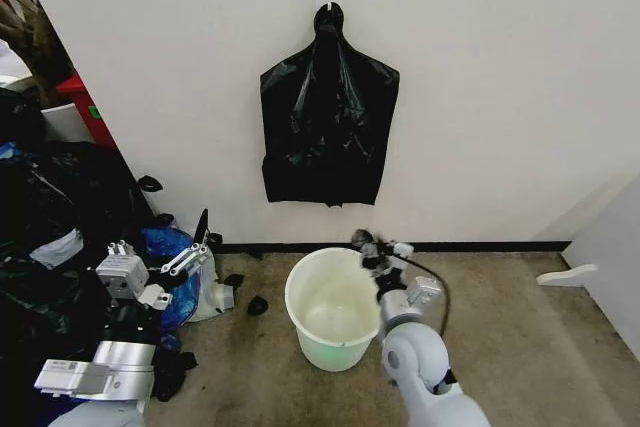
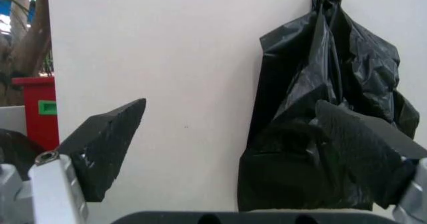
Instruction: Place the garbage bag over the trash bin.
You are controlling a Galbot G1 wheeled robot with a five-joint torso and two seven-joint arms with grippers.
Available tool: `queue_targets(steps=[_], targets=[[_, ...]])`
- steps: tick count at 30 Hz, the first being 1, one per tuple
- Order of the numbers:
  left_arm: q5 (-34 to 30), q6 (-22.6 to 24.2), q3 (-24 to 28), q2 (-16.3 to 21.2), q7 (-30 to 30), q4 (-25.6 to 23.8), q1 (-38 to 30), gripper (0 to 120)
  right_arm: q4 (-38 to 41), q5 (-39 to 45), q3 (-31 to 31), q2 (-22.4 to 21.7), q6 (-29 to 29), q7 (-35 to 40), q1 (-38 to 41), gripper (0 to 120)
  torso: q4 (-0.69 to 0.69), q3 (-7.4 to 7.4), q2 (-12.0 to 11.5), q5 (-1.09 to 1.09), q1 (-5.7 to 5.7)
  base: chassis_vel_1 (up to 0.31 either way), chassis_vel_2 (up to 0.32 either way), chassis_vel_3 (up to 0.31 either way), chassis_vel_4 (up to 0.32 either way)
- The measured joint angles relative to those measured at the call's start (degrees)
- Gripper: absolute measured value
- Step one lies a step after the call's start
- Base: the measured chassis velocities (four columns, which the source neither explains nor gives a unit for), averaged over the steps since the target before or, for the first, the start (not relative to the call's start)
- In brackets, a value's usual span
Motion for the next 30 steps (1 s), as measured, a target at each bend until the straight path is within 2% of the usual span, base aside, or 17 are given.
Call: queue_targets(steps=[5, 6, 10, 13, 14, 16, 24, 30], targets=[[0.21, 0.14, -0.06, 0.27, 0.53, -0.01, 0.15, 100, 4.83, 3.67, -1.63, -1.33, -1.16, 2.7, 4.92, 59, 0.02, 0.0, 0.0, -0.02, 0.0, 0.0, 0.0, 0.0, 0.0], [0.21, 0.14, -0.06, 0.27, 0.53, -0.01, 0.15, 100, 4.83, 3.67, -1.63, -1.33, -1.16, 2.7, 4.92, 59, 0.02, 0.0, 0.0, -0.02, 0.0, 0.0, 0.0, 0.0, 0.0], [0.26, 0.6, -0.15, 0.99, 0.63, -0.02, 0.27, 100, 10.01, 6.39, -5.88, -2.67, -3.69, 2.98, 5.81, 77, 0.01, -0.01, 0.0, -0.02, 0.0, 0.0, 0.0, 0.0, 0.0], [0.23, 0.76, -0.2, 1.18, 0.65, 0.48, 0.52, 100, 12.01, 5.5, -9.84, -2.28, -5.14, 3.17, 6.64, 88, 0.0, -0.01, 0.0, -0.01, 0.0, 0.0, 0.0, 0.0, 0.0], [0.23, 0.76, -0.2, 1.18, 0.65, 0.48, 0.52, 100, 12.01, 5.5, -9.84, -2.28, -5.14, 3.17, 6.64, 88, 0.0, -0.01, 0.0, -0.01, 0.0, 0.0, 0.0, 0.0, 0.0], [0.47, 0.77, -0.14, 1.26, 0.71, 1.05, 0.62, 100, 10.46, 2.97, -12.16, -0.95, -5.59, 3.39, 8.91, 97, 0.02, -0.01, 0.0, -0.03, 0.0, 0.0, 0.0, 0.0, 0.0], [1.1, 0.37, -0.49, 0.93, 1.02, 0.58, 1.5, 100, 2.51, -1.38, -11.76, 1.19, -7.82, 4.57, 15.3, 100, 0.02, 0.0, 0.0, -0.02, 0.0, 0.0, 0.0, 0.0, 0.0], [1.33, 0.3, -0.35, 0.56, 1.13, 0.23, 1.29, 100, -1.63, -2.26, -10.31, 1.32, -8.77, 4.7, 16.14, 100, 0.01, 0.0, 0.0, -0.01, 0.0, 0.0, 0.0, 0.0, 0.0]])
